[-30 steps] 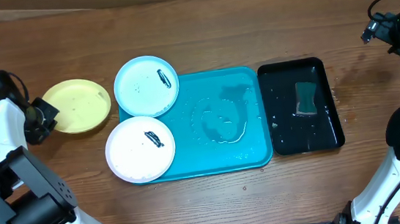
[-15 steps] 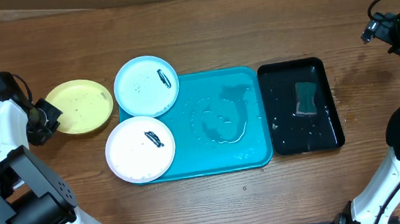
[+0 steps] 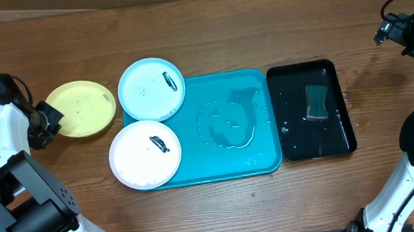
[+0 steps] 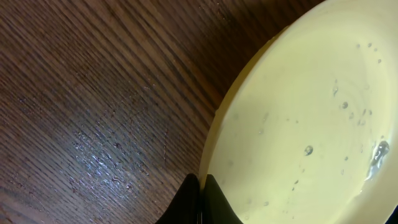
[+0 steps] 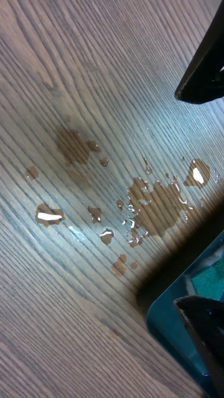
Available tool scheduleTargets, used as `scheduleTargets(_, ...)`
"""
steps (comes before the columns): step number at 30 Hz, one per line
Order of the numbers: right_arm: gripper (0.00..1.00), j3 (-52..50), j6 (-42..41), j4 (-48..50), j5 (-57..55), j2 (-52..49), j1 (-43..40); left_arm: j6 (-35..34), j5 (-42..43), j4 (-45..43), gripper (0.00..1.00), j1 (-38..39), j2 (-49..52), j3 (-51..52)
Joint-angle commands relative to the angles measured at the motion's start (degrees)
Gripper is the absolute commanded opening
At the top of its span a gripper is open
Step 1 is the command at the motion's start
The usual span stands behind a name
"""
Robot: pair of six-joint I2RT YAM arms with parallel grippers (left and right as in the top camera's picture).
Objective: Clean dirty plates on tray and stack at the side
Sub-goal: 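Lower the yellow plate onto the table at left and release it, then move left gripper to the white plate rim and grip it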
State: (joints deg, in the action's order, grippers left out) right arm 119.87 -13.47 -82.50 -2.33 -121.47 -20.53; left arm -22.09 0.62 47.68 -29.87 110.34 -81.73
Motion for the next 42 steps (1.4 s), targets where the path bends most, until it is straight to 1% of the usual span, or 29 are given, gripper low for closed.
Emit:
scheduleTargets(1,1.00,0.1,-0.3,0.2,-0.2,1.0,-0.1,1.1,0.3,-0.7,0.04,0.0,-1.6,1.0)
scheduleTargets(10,1.00,0.1,-0.3,0.2,-0.2,1.0,-0.1,1.1,0.3,-5.4,0.04,0.0,-1.6,5.8)
scheduleTargets(16,1.00,0.1,-0.3,0.2,-0.2,1.0,-0.1,1.1,0.2,-7.6,0.06,0.0,-1.6,7.8)
scheduleTargets(19,1.00,0.1,-0.3,0.2,-0.2,1.0,-0.1,1.1,0.2,-8.0,0.09,0.0,-1.6,7.9)
scheduleTargets(20,1.00,0.1,-0.3,0.2,-0.2,1.0,-0.1,1.1,0.2,-8.2,0.11,0.0,-1.6,7.9)
scheduleTargets(21,1.00,0.1,-0.3,0.2,-0.2,1.0,-0.1,1.1,0.2,-8.2,0.16,0.0,-1.6,7.9)
scheduleTargets(22,1.00,0.1,-0.3,0.2,-0.2,1.0,-0.1,1.1,0.2,-8.2,0.26,0.0,-1.6,7.9)
scheduleTargets(24,1.00,0.1,-0.3,0.2,-0.2,1.0,-0.1,1.1,0.3,-8.2,0.50,0.0,-1.6,7.9)
scheduleTargets(26,1.00,0.1,-0.3,0.2,-0.2,1.0,-0.1,1.4,0.6,-7.8,0.54,0.0,-1.6,7.7)
scheduleTargets(28,1.00,0.1,-0.3,0.2,-0.2,1.0,-0.1,2.4,2.4,-5.8,0.56,0.0,-1.7,6.3)
scheduleTargets(31,1.00,0.1,-0.3,0.2,-0.2,1.0,-0.1,5.4,7.0,0.3,0.61,-0.1,-1.9,0.5)
scheduleTargets(34,1.00,0.1,-0.3,0.2,-0.2,1.0,-0.1,5.7,8.0,7.9,0.64,0.0,-2.9,-7.3)
scheduleTargets(38,1.00,0.1,-0.3,0.2,-0.2,1.0,-0.1,5.6,9.0,21.9,0.66,0.3,-5.5,-15.8)
scheduleTargets(40,1.00,0.1,-0.3,0.2,-0.2,1.0,-0.1,5.9,9.5,26.5,0.65,1.0,-7.3,-16.2)
scheduleTargets(42,1.00,0.1,-0.3,0.2,-0.2,1.0,-0.1,8.5,9.5,30.7,0.63,2.4,-9.2,-15.4)
